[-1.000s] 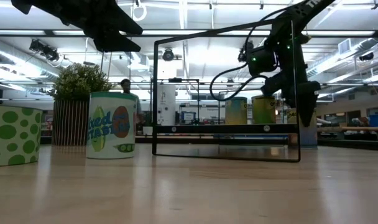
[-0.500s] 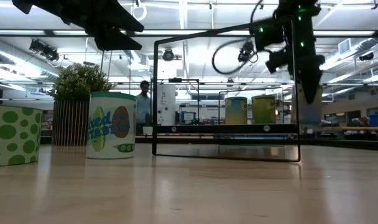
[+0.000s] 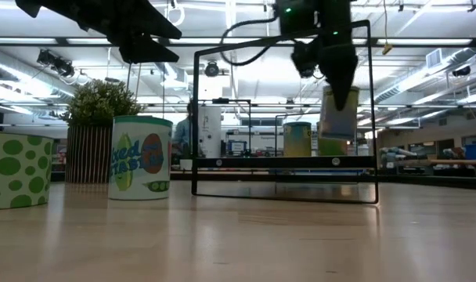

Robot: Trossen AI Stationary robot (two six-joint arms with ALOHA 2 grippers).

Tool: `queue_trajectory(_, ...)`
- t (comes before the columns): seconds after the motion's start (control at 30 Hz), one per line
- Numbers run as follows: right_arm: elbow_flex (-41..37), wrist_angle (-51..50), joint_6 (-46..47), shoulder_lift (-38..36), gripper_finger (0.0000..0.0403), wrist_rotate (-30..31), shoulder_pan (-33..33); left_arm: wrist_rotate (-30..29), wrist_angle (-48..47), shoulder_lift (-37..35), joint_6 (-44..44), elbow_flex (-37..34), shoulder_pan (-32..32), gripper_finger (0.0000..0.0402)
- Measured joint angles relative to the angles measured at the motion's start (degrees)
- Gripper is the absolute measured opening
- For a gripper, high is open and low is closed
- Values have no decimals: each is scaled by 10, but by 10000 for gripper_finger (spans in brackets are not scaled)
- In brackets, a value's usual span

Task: Pick and place cans onto a shelf
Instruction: Put the canned peaches on the shelf

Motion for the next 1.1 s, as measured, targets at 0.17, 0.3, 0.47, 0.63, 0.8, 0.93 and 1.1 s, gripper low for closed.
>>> queue_trajectory(0.17,24,0,-20,57,330,-38,-9,0,-1,0,0,0,0,389)
queue_trajectory(0.3,25,0,-20,81,331,-68,-20,0,-6,0,0,0,0,389)
queue_trajectory(0.47,25,13,-21,82,348,-75,-33,0,-6,0,0,0,0,389)
queue_trajectory(0.63,25,13,-17,80,371,-61,-42,0,-6,0,0,0,0,389)
queue_trajectory(0.8,25,18,-8,80,375,-58,-44,0,-6,0,0,0,0,389)
queue_trajectory(0.93,28,18,6,80,375,-47,-45,0,-6,0,0,0,0,389)
queue_trajectory(1.1,51,27,-15,80,375,-2,-40,0,-7,0,0,0,0,389)
